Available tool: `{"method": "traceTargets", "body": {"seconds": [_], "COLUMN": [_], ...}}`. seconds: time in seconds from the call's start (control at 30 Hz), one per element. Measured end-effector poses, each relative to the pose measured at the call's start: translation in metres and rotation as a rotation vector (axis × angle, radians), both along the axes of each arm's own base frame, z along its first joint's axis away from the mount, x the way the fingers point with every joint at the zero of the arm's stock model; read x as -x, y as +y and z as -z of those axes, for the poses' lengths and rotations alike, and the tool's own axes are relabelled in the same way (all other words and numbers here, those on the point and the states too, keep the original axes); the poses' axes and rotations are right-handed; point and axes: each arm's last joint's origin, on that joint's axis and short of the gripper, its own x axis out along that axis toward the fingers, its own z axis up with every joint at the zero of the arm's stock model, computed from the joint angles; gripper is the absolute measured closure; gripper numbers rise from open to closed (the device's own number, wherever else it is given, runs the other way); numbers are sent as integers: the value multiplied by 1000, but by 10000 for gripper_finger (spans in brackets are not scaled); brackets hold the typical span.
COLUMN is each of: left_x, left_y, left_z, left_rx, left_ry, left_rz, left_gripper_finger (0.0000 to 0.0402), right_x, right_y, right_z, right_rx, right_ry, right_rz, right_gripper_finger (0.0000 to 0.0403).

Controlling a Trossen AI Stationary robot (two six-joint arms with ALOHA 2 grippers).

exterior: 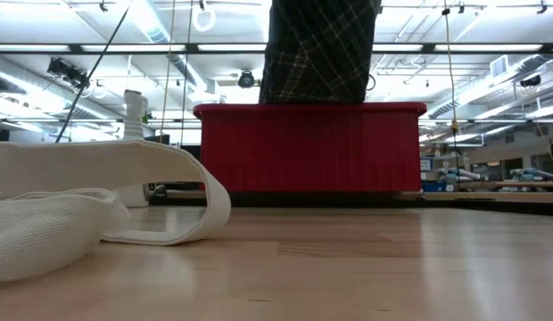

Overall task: Fold Laundry from Bin
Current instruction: Fold the blue pants

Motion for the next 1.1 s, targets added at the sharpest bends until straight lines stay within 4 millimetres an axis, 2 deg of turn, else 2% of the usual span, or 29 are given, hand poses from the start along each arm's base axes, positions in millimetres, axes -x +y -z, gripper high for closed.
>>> {"method": "traceTargets", "body": {"seconds": [0.23,0.4,0.5,0.6,0.87,1.1], "left_x": [0,-2,-1,-1,-3,-1], "left_y": [2,3,3,3,8,11], "left_z": [1,4,3,3,3,3], "left_rx": [294,372,450,530,565,929], "left_ry": [8,31,22,14,4,-61], "left_rz": [69,57,82,122,114,178], "left_gripper_finger": [319,390,391,384,388,396], "right_x": [4,4,3,0,-4,-6], "right_y": [-8,-16,-20,-24,-31,-41], "right_z": [2,11,17,21,27,52], "right_rx": [35,56,70,56,50,83], "right_ry": [100,245,307,320,350,509], "right_rz": [265,502,583,584,581,579], "right_gripper_finger": [386,386,386,386,386,386]}}
